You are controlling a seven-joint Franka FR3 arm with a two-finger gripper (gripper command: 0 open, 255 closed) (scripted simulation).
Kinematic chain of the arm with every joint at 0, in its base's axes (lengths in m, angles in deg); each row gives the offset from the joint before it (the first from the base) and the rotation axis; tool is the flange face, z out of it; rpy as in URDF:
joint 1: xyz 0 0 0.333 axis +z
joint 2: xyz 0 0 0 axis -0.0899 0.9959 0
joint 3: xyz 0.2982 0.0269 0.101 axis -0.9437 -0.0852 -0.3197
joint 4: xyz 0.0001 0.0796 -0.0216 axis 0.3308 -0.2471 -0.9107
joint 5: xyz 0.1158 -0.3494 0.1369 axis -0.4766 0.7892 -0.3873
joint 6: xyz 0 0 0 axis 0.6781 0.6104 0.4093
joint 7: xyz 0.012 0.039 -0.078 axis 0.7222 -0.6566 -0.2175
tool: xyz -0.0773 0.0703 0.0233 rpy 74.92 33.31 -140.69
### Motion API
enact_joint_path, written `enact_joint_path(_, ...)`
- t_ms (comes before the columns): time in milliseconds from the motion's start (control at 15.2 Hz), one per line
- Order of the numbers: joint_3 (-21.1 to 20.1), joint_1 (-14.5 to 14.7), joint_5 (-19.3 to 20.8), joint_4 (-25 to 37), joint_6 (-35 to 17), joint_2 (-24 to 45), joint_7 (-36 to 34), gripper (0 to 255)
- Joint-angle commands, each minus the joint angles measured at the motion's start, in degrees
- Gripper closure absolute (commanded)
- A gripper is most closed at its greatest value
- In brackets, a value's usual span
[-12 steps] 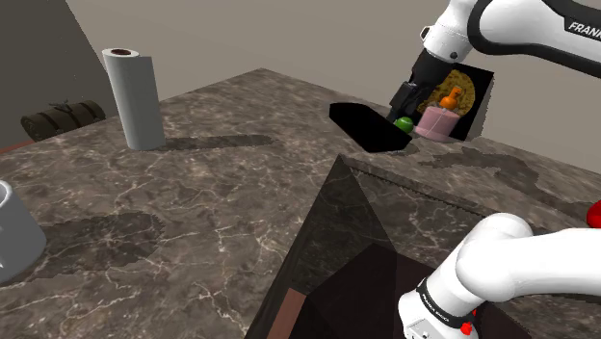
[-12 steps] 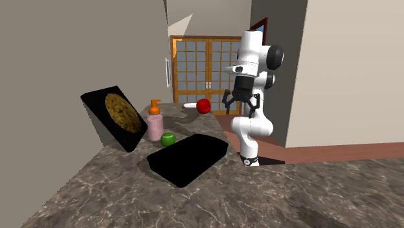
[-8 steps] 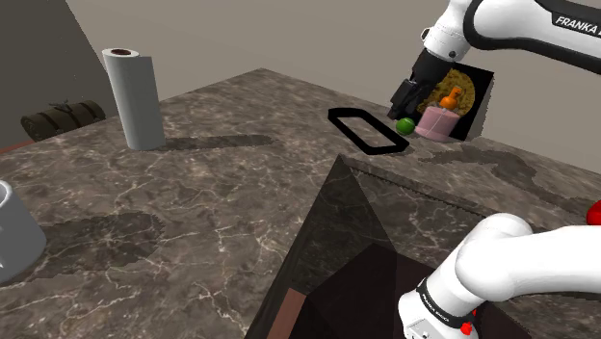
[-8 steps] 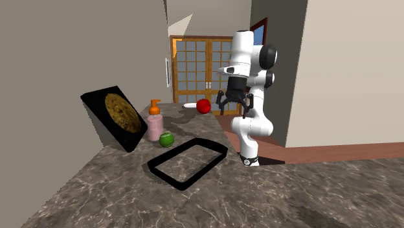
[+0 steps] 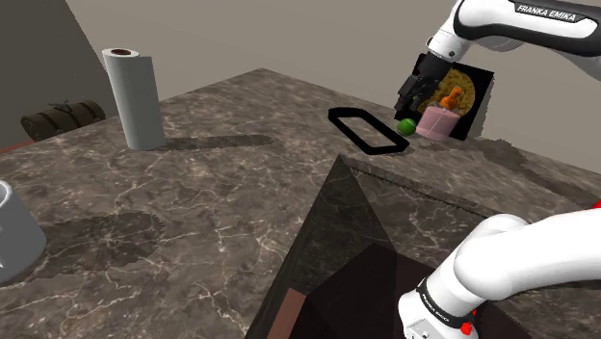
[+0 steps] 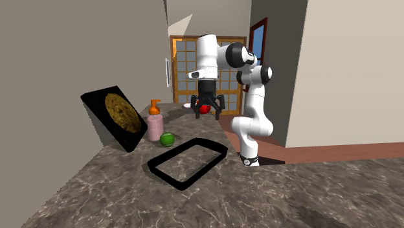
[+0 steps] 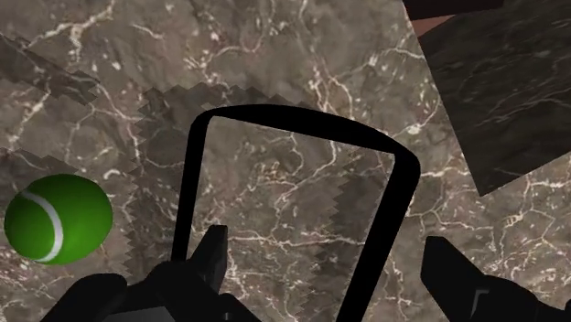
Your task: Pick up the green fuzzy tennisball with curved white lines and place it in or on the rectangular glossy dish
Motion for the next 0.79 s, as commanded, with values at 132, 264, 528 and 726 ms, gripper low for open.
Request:
enact_joint_path(132, 6.4, -0.4, -2.7, 4.6, 0.1, 6.5, 4.6, 0)
enact_joint_path(264, 9.7, -0.5, -4.7, 7.3, 0.5, 10.3, 7.2, 0)
enact_joint_path(528, 16.5, -0.8, -10.0, 13.5, 2.0, 19.1, 13.0, 0)
enact_joint_path(726, 21.2, -1.9, -15.4, 18.9, 4.1, 27.0, 17.9, 0)
